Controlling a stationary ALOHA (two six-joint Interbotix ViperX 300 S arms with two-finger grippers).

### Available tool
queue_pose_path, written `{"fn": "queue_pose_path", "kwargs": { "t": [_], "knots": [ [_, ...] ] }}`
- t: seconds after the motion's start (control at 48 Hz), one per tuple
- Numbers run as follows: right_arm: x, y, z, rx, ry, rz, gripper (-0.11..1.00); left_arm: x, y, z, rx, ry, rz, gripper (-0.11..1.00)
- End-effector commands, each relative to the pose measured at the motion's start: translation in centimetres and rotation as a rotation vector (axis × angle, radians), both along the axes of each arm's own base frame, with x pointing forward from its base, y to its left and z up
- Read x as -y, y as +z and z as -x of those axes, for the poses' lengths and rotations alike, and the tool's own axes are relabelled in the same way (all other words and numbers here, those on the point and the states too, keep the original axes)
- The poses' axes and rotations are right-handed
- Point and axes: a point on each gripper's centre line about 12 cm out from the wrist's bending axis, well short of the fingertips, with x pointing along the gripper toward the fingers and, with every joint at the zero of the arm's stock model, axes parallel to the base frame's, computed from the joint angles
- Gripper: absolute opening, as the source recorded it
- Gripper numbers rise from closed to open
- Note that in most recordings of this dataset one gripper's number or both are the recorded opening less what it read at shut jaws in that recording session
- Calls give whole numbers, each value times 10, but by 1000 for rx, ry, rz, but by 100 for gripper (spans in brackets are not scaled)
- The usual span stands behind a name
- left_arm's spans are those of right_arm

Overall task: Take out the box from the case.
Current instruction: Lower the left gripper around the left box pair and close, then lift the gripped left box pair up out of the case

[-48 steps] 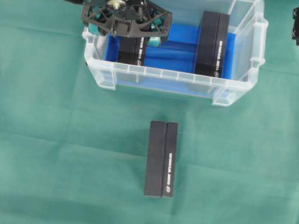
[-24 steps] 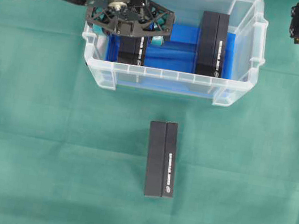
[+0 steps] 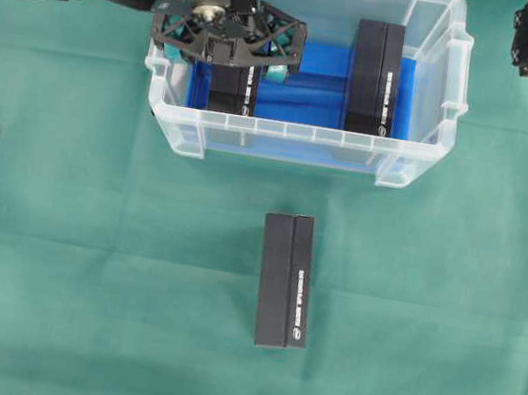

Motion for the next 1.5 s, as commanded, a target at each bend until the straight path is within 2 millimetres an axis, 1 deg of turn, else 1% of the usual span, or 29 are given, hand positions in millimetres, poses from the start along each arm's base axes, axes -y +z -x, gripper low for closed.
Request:
{"fn": "queue_pose_path", "kwargs": {
  "t": [0.0,0.208,0.271,0.333,0.416,0.437,0.729,1.041,1.27,1.478],
  "knots": [
    [0,6,1,23,0,14,94,-2,9,-1,24,-1,-14,99],
    [0,6,1,22,2,14,94,-2,9,-1,26,-2,-15,98],
    [1,7,1,23,0,15,94,-2,9,-2,27,-1,-13,96],
    [1,7,0,26,1,17,94,-2,10,-2,37,-3,-15,86],
    [1,7,1,24,-1,19,94,-1,10,-6,71,-2,-12,65],
    [1,7,0,25,-1,20,94,-1,11,-7,80,-1,-10,61],
    [1,7,0,26,1,19,94,-2,11,-10,102,5,-13,61],
    [2,7,0,27,2,25,94,2,14,-7,81,1,-8,61],
    [2,8,-1,35,5,30,94,6,27,-1,70,2,-7,61],
    [2,9,-2,44,5,33,94,11,47,0,74,-4,-9,61]
  ]
}}
